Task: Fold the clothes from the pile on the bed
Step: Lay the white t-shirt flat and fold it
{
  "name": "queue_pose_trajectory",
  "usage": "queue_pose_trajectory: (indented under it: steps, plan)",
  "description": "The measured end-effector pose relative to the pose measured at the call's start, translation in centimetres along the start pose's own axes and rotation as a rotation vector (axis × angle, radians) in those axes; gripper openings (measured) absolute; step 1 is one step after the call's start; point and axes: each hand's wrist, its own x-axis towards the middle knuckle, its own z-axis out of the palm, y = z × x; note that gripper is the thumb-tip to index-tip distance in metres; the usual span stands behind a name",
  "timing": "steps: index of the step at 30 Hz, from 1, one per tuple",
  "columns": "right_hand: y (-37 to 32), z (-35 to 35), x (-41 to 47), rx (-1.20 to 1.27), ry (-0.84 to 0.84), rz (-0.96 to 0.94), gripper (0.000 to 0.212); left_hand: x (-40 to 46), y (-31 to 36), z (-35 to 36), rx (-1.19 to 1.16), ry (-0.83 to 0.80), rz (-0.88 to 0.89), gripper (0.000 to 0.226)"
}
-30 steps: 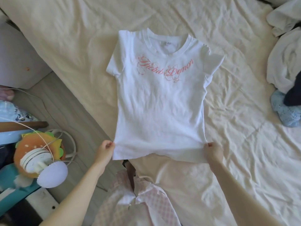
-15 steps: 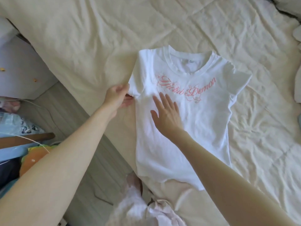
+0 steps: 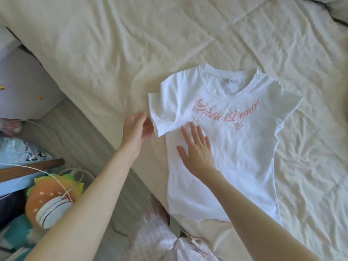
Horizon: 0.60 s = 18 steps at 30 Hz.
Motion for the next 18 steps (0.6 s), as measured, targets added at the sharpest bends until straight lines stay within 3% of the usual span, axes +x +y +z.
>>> queue_pose_trajectory:
  steps: [5, 8, 10, 13, 15, 18]
  plan:
    - [-1.5, 0.0, 0.8, -0.013, 0.011, -0.085, 0.062, 3.8, 5.0, 2.2, 0.318, -0.123, 0.189, 0.030]
    - [-2.4, 0.3, 1.0, -0.048, 0.018, -0.136, 0.062, 4.4, 6.5, 2.2, 0.499, -0.098, 0.250, 0.016]
    - [-3.1, 0.5, 1.4, -0.077, 0.043, -0.164, 0.061, 4.4, 6.8, 1.6, 0.430, -0.007, 0.265, 0.005]
    - [-3.7, 0.5, 2.7, -0.096, 0.050, -0.207, 0.057, 4.3, 6.2, 0.2, 0.394, 0.109, 0.326, 0.012]
    - [-3.9, 0.2, 3.4, -0.063, 0.085, -0.227, 0.054, 4.1, 5.4, -0.1, 0.389, 0.100, 0.306, 0.006]
    - [-3.5, -0.5, 4.1, 0.023, 0.213, -0.161, 0.055, 4.0, 4.4, 0.0, 0.355, 0.036, 0.226, 0.022]
